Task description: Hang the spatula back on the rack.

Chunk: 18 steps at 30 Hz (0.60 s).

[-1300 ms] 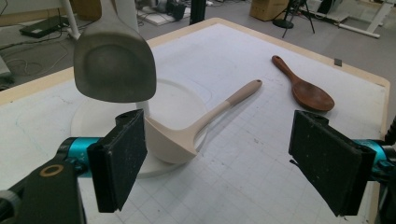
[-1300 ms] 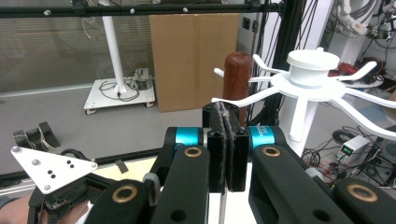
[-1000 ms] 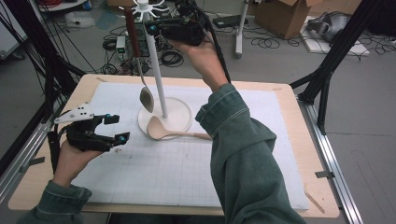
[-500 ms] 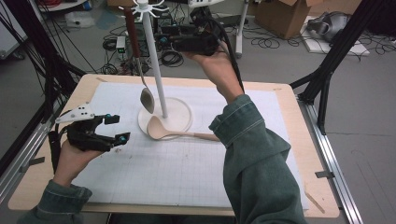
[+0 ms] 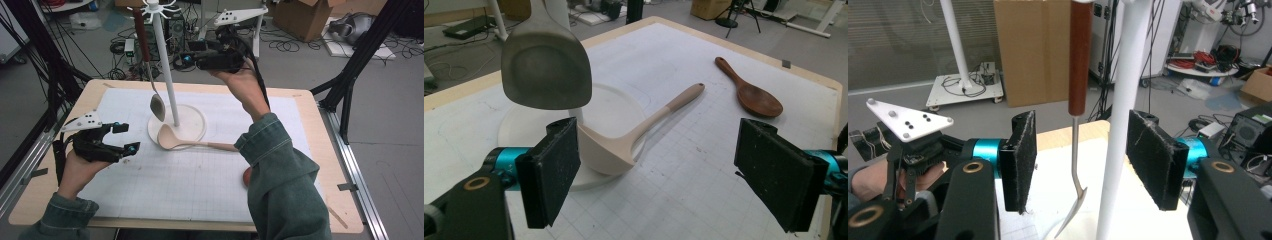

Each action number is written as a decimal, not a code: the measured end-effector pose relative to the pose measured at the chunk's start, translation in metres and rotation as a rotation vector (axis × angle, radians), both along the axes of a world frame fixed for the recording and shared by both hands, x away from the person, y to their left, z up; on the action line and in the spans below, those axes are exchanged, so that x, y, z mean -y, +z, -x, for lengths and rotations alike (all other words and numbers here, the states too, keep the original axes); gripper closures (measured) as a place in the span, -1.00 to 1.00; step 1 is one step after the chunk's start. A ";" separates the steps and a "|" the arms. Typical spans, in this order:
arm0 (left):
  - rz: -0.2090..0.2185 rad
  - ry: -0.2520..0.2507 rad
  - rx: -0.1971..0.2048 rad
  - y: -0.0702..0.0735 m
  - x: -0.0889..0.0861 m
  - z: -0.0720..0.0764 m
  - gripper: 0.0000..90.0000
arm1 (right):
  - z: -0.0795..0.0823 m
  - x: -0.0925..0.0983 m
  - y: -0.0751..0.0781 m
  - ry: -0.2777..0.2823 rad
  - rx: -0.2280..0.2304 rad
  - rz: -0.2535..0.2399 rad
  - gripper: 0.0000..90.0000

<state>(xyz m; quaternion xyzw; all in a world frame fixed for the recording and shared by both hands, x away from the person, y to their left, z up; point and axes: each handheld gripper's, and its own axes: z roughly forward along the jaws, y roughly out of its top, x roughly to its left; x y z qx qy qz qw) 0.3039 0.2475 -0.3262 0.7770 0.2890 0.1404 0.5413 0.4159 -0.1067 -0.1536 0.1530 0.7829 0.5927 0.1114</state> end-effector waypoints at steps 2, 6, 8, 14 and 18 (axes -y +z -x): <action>0.002 -0.001 0.001 0.000 0.000 0.000 -0.58 | 0.000 0.003 -0.002 -0.003 -0.002 0.001 -0.01; 0.002 -0.003 -0.003 -0.001 0.001 0.000 -0.58 | 0.000 0.008 -0.005 -0.010 -0.008 0.014 -0.10; 0.001 -0.002 0.000 0.000 0.001 0.000 -0.58 | 0.001 0.010 -0.006 -0.015 -0.012 0.011 -0.11; -0.001 -0.004 0.000 0.000 0.001 0.000 -0.58 | -0.001 0.012 -0.005 -0.038 0.000 -0.004 -0.10; -0.002 -0.007 0.001 0.000 0.001 0.000 -0.58 | -0.004 0.008 0.003 -0.029 0.008 -0.007 0.03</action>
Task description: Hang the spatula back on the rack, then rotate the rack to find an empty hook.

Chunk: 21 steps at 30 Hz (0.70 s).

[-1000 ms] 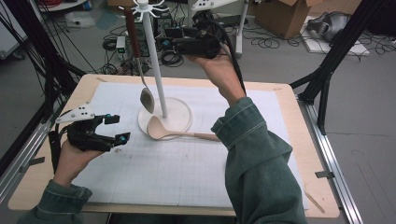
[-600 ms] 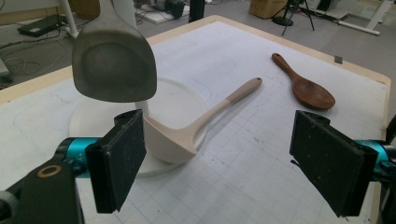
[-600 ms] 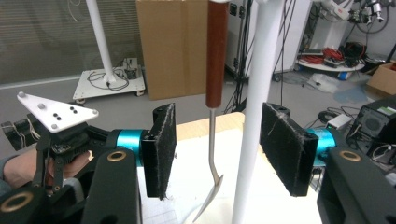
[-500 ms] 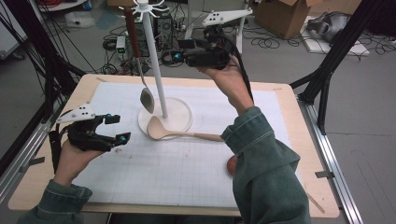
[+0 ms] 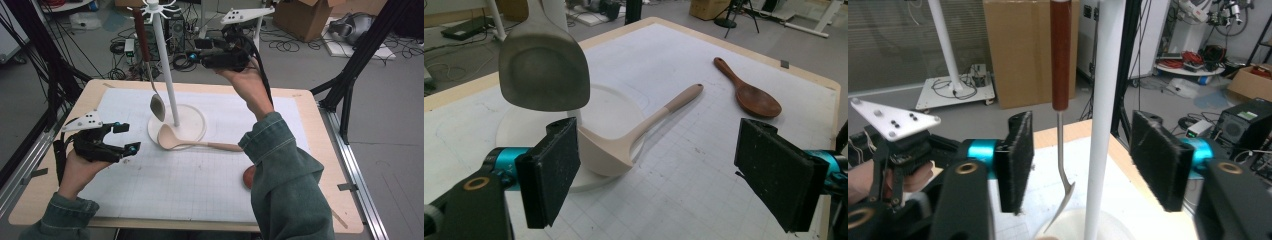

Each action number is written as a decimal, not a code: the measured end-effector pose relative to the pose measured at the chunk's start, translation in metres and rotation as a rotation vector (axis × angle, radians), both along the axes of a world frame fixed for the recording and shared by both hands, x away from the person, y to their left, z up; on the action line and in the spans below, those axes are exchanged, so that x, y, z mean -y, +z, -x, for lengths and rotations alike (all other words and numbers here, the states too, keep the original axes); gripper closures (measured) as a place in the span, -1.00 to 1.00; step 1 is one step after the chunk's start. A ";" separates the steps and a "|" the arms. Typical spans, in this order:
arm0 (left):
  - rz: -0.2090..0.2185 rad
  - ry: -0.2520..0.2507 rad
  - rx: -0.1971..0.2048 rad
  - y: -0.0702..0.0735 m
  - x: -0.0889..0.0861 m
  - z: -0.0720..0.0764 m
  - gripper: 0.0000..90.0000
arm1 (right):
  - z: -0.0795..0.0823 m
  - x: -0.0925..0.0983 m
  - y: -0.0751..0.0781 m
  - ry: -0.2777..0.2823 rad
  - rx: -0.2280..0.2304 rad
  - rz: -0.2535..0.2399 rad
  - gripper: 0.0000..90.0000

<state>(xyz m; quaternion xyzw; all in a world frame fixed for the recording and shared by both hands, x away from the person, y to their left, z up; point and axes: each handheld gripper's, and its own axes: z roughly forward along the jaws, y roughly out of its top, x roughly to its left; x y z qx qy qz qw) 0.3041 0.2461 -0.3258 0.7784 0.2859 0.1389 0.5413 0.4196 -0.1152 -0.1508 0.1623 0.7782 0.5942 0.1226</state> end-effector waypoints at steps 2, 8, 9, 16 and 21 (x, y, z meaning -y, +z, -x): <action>0.002 0.000 0.001 0.000 0.000 0.000 -0.58 | -0.001 -0.003 0.005 0.004 -0.004 -0.004 0.12; 0.006 0.003 0.010 0.003 -0.002 0.002 -0.58 | -0.001 -0.009 0.013 0.018 0.004 0.004 0.22; 0.007 0.003 0.010 0.003 -0.002 0.002 -0.58 | -0.001 -0.009 0.013 0.020 0.005 0.011 0.22; 0.007 0.003 0.003 0.001 -0.002 0.000 -0.58 | -0.005 0.004 -0.002 0.001 -0.022 0.027 0.14; 0.006 0.002 0.001 0.000 -0.001 0.000 -0.58 | -0.007 0.013 -0.016 -0.018 -0.037 0.044 0.09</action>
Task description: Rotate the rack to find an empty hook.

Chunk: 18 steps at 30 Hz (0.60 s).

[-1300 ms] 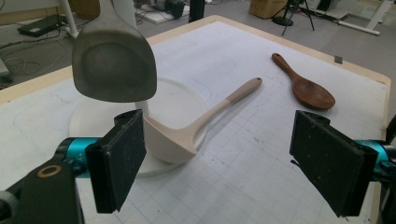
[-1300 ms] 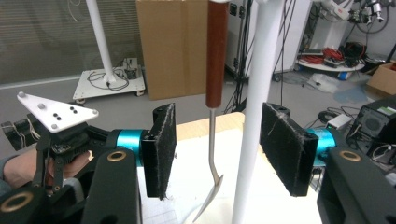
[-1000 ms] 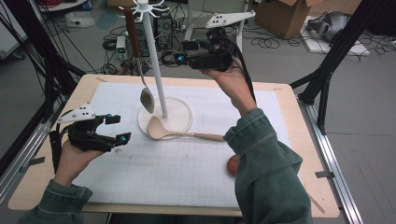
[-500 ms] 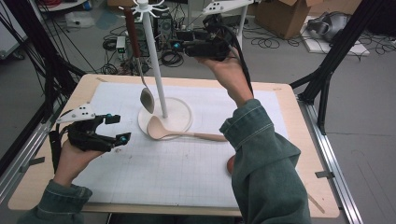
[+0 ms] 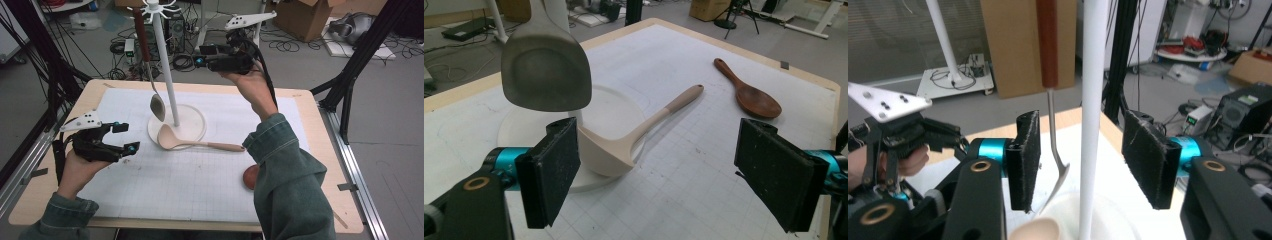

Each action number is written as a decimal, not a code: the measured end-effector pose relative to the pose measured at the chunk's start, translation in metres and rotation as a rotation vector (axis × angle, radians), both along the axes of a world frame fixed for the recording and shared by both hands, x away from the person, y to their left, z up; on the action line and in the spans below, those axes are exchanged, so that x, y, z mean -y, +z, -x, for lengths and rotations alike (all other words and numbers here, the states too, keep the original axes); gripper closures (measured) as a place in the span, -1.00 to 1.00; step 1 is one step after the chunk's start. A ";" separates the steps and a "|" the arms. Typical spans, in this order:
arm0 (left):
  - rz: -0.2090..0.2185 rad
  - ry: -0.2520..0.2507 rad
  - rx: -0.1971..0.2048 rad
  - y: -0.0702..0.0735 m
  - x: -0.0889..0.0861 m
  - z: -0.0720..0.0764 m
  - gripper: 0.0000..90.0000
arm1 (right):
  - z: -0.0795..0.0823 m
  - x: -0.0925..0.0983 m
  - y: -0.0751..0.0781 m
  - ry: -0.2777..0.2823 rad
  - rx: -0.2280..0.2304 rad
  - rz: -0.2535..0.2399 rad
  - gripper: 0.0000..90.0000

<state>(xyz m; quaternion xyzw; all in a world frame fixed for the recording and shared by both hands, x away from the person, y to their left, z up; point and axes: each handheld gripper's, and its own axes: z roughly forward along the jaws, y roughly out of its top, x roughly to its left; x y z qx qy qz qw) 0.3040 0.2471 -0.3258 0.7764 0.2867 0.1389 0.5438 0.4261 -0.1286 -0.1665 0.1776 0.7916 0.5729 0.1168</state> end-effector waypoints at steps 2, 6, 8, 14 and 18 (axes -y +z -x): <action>-0.002 -0.002 0.002 0.000 0.000 0.000 -0.58 | 0.001 0.003 -0.004 -0.006 -0.009 0.008 0.08; -0.002 -0.004 -0.003 -0.001 0.001 0.000 -0.58 | 0.000 0.008 -0.015 -0.015 -0.022 0.025 0.05; -0.003 -0.004 -0.005 -0.001 0.002 0.000 -0.58 | 0.000 0.011 -0.021 -0.024 -0.025 0.033 0.05; -0.005 -0.007 -0.001 -0.001 0.004 0.000 -0.58 | 0.003 0.020 -0.043 -0.033 -0.052 0.048 0.03; -0.010 -0.010 -0.005 -0.003 0.006 0.000 -0.58 | 0.004 0.026 -0.060 -0.040 -0.073 0.066 0.01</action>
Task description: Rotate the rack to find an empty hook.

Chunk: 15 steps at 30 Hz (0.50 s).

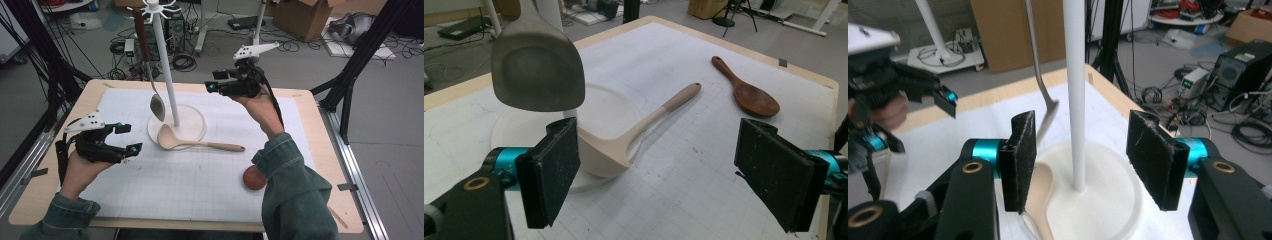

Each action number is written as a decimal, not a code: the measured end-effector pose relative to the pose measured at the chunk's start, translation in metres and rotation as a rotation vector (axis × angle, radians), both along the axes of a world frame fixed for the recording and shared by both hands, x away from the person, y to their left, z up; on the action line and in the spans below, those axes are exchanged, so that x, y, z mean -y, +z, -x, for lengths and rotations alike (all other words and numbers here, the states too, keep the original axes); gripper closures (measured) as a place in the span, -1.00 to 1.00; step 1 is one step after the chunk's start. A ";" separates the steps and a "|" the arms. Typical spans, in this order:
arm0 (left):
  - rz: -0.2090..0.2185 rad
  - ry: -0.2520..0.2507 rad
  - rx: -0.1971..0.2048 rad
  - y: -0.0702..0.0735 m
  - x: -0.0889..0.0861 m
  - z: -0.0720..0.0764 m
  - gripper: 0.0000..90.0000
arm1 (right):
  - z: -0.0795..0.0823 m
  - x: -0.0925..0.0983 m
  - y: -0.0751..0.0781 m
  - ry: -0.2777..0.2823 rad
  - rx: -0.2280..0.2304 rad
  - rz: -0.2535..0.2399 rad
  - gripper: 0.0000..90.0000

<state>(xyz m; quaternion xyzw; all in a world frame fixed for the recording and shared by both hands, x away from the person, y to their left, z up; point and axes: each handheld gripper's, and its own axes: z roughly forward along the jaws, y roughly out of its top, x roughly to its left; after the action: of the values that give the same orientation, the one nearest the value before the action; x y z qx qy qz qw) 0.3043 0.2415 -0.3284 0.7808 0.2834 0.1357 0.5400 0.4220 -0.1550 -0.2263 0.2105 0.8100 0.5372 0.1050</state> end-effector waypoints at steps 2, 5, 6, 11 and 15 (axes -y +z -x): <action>0.003 -0.002 -0.003 0.000 0.001 0.000 -0.58 | 0.001 0.003 -0.006 -0.006 -0.009 -0.003 0.01; 0.001 -0.002 0.000 0.000 0.001 0.000 -0.58 | 0.003 0.007 -0.014 -0.015 -0.016 0.010 0.00; 0.000 -0.003 0.000 0.000 0.001 0.000 -0.58 | 0.004 0.009 -0.016 -0.016 -0.016 0.008 0.00; -0.002 -0.003 0.003 0.000 0.001 0.001 -0.58 | 0.007 0.014 -0.026 -0.022 -0.029 0.016 -0.02; -0.002 -0.004 0.005 0.000 0.002 0.001 -0.58 | 0.009 0.018 -0.035 -0.025 -0.037 0.014 -0.02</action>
<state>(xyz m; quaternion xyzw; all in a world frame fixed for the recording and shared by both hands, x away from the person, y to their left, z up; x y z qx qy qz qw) 0.3032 0.2397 -0.3281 0.7816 0.2803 0.1367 0.5402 0.4125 -0.1727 -0.2616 0.2296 0.8129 0.5261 0.0982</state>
